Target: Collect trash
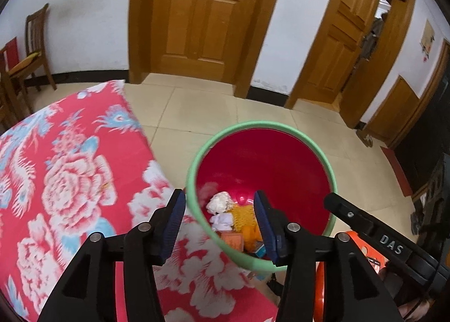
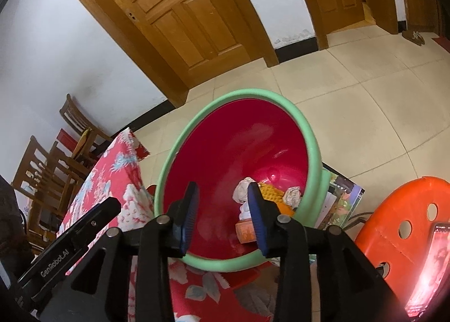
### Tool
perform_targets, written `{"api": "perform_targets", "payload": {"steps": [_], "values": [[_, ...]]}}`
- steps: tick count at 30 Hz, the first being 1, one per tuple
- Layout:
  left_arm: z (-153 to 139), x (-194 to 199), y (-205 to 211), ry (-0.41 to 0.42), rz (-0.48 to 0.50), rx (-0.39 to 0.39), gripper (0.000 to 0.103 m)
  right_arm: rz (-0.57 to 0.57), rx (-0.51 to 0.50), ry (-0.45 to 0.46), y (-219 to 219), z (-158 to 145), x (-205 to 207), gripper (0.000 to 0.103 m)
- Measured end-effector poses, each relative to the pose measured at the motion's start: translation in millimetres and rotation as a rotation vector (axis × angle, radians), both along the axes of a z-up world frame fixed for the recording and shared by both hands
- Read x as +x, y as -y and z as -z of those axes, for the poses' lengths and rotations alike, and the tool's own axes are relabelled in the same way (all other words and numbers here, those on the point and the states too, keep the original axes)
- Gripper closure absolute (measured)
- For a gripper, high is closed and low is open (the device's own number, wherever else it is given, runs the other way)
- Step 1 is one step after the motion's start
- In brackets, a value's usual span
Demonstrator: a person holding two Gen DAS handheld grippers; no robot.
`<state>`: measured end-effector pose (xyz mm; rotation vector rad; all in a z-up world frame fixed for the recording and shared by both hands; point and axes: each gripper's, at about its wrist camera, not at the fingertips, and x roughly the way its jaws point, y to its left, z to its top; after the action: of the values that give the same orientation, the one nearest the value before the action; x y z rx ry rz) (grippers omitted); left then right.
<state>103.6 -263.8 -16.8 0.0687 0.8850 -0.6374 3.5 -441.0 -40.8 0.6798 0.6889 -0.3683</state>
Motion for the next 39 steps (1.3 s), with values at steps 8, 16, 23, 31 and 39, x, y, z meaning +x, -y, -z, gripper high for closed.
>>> {"api": "perform_targets", "payload": {"steps": [8, 16, 23, 31, 39], "values": [[-10, -5, -38, 0.018, -0.098, 0.006, 0.043, -0.085, -0.029, 0.028, -33, -18, 1, 0.053], [-20, -12, -79, 0.039, -0.2, 0.019, 0.035, -0.163, -0.064, 0.039, -69, -29, 1, 0.043], [-25, -21, -114, 0.055, -0.293, 0.042, 0.034, -0.229, -0.105, 0.026, -104, -33, 0, 0.032], [-28, -31, -149, 0.062, -0.375, 0.049, 0.033, -0.277, -0.143, 0.01, -132, -34, -3, 0.026], [-28, -39, -170, 0.074, -0.422, 0.056, 0.032, -0.306, -0.168, 0.009, -151, -38, -5, 0.025]]}}
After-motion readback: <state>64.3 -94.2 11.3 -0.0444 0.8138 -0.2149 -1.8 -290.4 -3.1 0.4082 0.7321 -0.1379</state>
